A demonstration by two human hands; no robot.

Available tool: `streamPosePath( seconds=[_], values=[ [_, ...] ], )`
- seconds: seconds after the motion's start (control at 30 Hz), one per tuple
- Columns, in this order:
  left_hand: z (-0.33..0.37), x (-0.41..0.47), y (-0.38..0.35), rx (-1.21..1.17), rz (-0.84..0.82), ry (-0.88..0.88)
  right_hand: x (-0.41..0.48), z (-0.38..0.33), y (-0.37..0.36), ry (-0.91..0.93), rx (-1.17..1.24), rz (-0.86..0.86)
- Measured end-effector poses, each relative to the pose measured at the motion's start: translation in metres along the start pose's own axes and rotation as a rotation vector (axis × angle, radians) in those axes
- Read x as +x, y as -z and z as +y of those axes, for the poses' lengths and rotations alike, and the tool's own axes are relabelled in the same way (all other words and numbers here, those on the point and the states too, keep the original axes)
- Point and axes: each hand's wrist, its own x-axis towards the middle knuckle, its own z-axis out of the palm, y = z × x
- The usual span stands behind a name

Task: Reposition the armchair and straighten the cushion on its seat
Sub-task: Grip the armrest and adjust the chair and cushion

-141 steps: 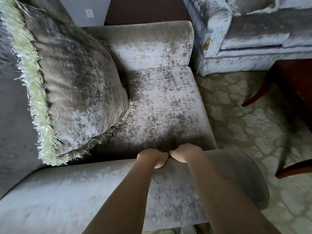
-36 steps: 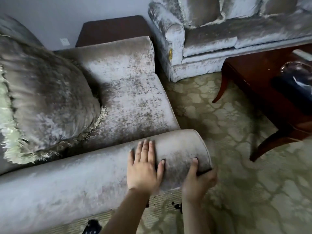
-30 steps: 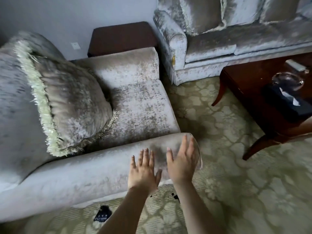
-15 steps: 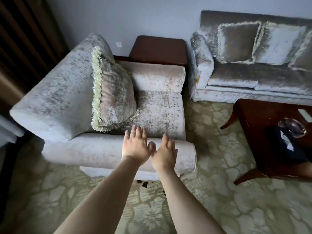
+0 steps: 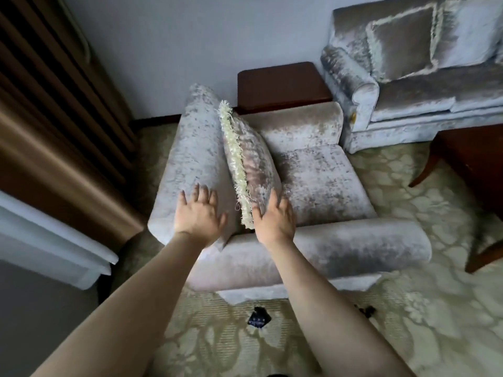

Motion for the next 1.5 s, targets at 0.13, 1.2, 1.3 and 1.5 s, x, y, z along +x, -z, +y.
streamPosePath(
  seconds=[0.13, 1.2, 1.3, 1.5],
  values=[
    [-0.05, 0.039, -0.011, -0.047, 0.042, -0.035, 0.031, -0.061, -0.034, -0.016, 0.019, 0.031],
    [-0.272, 0.491, -0.139, 0.238, 0.2, -1.345, 0.24, -0.296, -0.246, -0.493, -0.406, 0.093],
    [-0.26, 0.516, -0.144, 0.347, 0.232, -1.507, 0.244, -0.299, -0.245, -0.525, -0.443, 0.095],
    [-0.261, 0.525, -0.144, 0.223, 0.246, -1.679, 0.244, -0.309, -0.244, -0.571, -0.398, 0.149]
  ],
)
